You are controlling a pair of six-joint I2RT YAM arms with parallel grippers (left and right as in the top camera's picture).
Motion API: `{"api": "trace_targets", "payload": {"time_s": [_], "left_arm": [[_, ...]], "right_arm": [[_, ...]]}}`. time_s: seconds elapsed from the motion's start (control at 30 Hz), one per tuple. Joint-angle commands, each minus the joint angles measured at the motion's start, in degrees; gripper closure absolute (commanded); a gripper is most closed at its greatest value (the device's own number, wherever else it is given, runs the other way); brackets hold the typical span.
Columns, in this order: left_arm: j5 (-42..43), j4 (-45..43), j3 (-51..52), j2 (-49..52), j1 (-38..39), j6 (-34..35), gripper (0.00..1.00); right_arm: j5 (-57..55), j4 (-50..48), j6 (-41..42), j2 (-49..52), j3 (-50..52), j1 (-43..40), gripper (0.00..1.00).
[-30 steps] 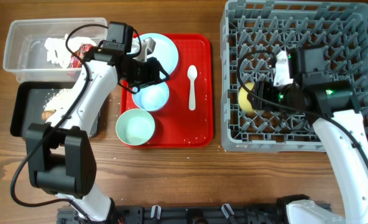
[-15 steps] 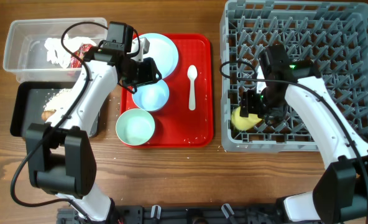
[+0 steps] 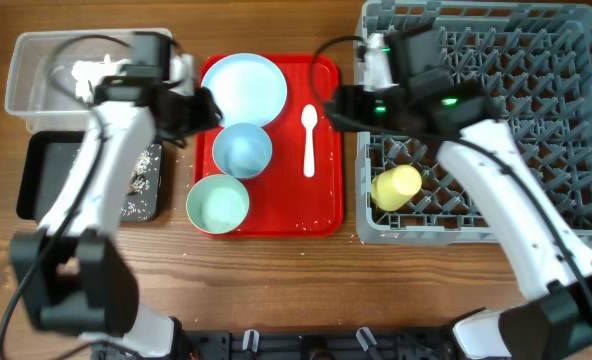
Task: Sort waste into correct bins and load items into the dishwasher rack
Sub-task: 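Grasp a light-blue bowl with the right gripper and lift it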
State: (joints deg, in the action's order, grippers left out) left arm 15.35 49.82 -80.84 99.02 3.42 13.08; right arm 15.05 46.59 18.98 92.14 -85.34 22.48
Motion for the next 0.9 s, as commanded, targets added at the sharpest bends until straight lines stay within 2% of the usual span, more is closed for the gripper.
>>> {"api": "trace_targets", "payload": {"time_s": [0.0,0.1,0.13,0.23,0.37,0.43,0.53,0.7,0.77,0.87], "left_arm": [[-4.55,1.03,-2.12,-9.07,-7.3,-0.68,0.29],[-4.55,2.23,-2.1,-10.43,-10.58,-0.68,0.11],[-4.55,3.08,-1.99,-10.34,-10.93,-0.68,0.0],[-4.55,3.87,-1.95,-10.19,-10.95,-0.68,0.0],[-4.55,3.82,-1.95,-10.19,-10.95,-0.68,0.0],[-4.55,3.82,-1.95,-10.19,-10.95,-0.68,0.0],[-4.55,3.82,-1.95,-10.19,-10.95,-0.68,0.0],[-4.55,3.82,-1.95,-10.19,-10.95,-0.68,0.0],[-4.55,3.82,-1.95,-10.19,-10.95,-0.68,0.0],[-4.55,3.82,-1.95,-10.19,-10.95,-0.68,0.0]], "right_arm": [[-0.59,-6.23,6.95,7.48,-0.46,4.5,0.29],[1.57,-13.09,10.4,15.45,-0.48,8.35,0.33],[1.62,-14.29,11.56,17.86,-0.48,9.31,0.34],[2.4,-16.31,12.9,22.73,-0.61,10.73,0.35],[4.07,-17.84,15.78,27.74,-0.61,11.47,0.42],[5.99,-19.67,18.27,29.68,-0.61,12.17,0.53],[5.55,-19.76,18.95,31.08,-1.36,13.14,0.61],[4.5,-18.4,20.24,31.19,-1.36,13.4,0.91],[4.46,-17.75,20.68,31.08,-1.75,13.29,0.95],[1.01,-13.99,19.12,28.59,-3.65,12.46,0.96]]}}
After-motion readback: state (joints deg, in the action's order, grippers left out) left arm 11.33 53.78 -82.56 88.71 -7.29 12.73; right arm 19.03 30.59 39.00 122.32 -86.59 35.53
